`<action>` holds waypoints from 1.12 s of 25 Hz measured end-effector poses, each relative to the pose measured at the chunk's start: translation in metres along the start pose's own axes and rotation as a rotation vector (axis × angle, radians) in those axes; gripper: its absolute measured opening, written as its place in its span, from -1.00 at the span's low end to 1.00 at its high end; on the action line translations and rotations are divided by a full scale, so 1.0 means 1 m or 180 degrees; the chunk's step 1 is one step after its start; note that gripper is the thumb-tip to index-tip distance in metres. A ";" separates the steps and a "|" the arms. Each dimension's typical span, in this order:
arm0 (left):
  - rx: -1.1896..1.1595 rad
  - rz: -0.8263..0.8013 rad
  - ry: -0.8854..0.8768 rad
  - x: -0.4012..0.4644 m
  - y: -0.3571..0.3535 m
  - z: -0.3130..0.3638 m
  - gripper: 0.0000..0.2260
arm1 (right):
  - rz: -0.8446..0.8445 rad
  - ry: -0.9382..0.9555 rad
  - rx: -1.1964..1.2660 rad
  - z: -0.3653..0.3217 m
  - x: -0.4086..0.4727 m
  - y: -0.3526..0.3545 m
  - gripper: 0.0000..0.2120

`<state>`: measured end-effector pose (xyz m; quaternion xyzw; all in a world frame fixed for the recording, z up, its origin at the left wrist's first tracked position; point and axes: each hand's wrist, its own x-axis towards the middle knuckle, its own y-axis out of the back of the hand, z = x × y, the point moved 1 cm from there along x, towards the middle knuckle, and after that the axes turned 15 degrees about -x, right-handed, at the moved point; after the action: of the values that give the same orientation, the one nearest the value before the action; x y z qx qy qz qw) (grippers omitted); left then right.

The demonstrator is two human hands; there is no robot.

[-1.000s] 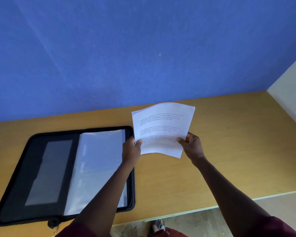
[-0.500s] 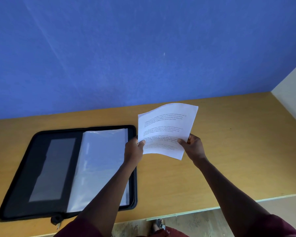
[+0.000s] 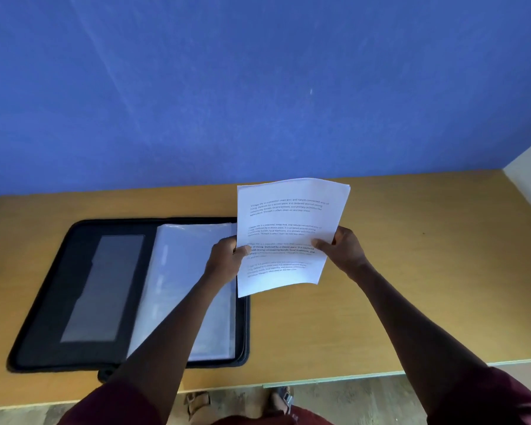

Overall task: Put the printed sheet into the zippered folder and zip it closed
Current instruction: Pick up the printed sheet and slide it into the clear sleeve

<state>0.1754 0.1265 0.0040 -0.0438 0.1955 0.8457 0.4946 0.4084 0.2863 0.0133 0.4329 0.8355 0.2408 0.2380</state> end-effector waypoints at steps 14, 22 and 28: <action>-0.0836 -0.0688 0.0335 0.049 0.120 -0.009 -0.81 | -0.0469 -0.0019 0.0646 -0.077 0.052 -0.065 -0.75; -0.1052 -0.0152 0.0334 0.090 0.185 -0.041 -0.78 | 0.0033 -0.0166 0.0732 -0.124 0.127 -0.093 -0.74; 0.0987 0.0187 -0.0136 0.101 0.201 -0.091 -0.59 | 0.0289 -0.0186 0.0948 -0.146 0.181 -0.109 -0.73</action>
<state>-0.0580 0.0881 -0.0490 0.0568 0.3144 0.8202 0.4746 0.1611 0.3536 0.0257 0.5075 0.8342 0.1120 0.1842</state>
